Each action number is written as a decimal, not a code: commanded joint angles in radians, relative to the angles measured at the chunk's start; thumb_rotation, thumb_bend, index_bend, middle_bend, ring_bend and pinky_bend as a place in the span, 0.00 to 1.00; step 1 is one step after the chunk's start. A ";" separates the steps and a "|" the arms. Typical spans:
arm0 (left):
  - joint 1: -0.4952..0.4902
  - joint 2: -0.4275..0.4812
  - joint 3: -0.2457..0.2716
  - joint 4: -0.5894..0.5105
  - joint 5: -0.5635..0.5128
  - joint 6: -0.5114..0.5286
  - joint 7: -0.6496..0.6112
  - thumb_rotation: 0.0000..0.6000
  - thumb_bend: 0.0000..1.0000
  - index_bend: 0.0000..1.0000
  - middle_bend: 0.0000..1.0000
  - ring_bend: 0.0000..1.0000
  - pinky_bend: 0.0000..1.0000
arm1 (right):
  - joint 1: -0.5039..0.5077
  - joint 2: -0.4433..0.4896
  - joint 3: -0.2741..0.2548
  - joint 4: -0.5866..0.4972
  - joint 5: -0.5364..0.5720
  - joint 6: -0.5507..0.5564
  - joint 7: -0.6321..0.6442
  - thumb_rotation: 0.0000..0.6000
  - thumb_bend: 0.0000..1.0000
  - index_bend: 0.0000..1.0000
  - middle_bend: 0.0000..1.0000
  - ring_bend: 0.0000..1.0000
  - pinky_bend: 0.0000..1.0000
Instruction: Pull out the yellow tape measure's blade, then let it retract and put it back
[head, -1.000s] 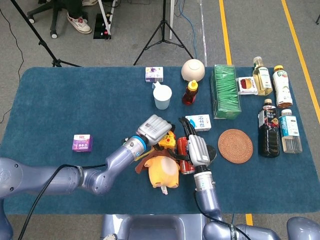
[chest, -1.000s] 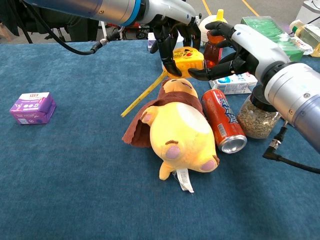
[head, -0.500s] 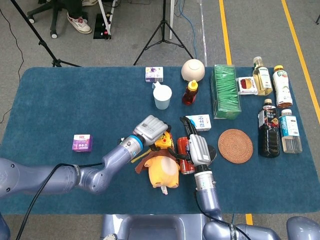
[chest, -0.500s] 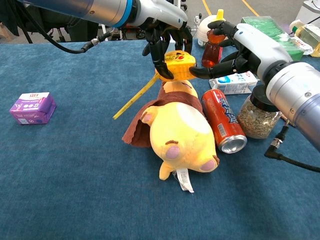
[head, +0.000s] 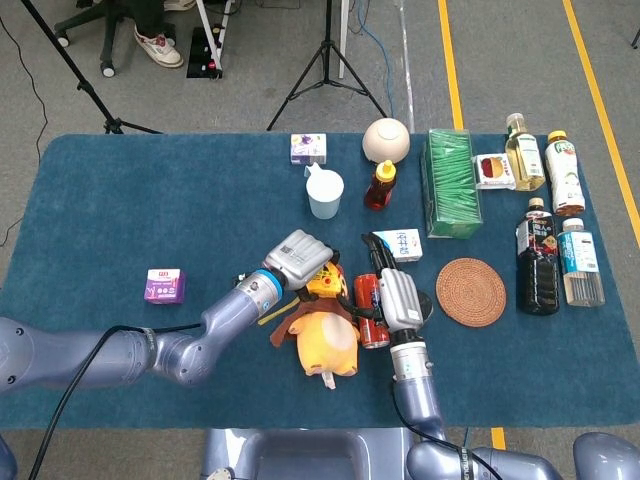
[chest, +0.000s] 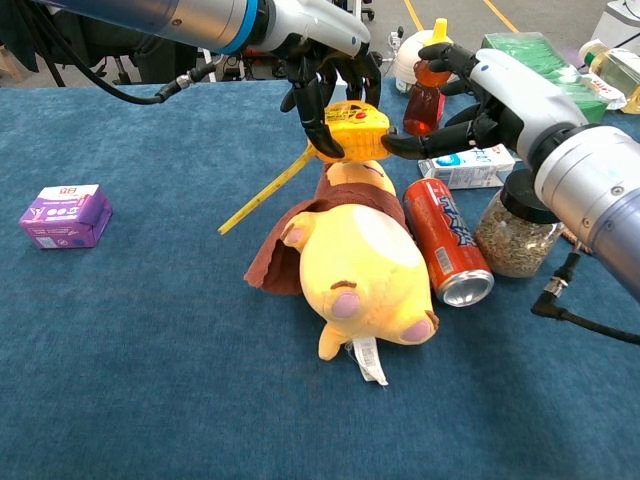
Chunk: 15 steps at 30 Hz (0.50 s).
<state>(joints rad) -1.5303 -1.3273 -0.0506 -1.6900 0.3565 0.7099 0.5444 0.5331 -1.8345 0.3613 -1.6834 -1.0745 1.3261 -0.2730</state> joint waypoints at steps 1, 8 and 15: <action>0.001 0.002 0.003 0.000 0.003 -0.002 -0.002 1.00 0.34 0.57 0.45 0.45 0.56 | 0.000 0.001 0.000 0.000 0.001 0.000 -0.001 0.84 0.34 0.00 0.05 0.10 0.20; 0.004 0.011 0.011 0.001 0.008 -0.008 -0.011 1.00 0.34 0.57 0.45 0.45 0.56 | 0.001 0.003 0.000 0.001 0.002 0.002 -0.003 0.83 0.35 0.00 0.06 0.10 0.20; 0.011 0.021 0.021 0.005 0.017 -0.013 -0.024 1.00 0.35 0.57 0.45 0.45 0.56 | -0.001 0.013 -0.001 -0.001 0.007 0.002 -0.003 0.83 0.37 0.01 0.07 0.11 0.20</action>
<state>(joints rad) -1.5200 -1.3071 -0.0299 -1.6860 0.3722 0.6966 0.5213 0.5324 -1.8222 0.3602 -1.6846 -1.0680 1.3284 -0.2764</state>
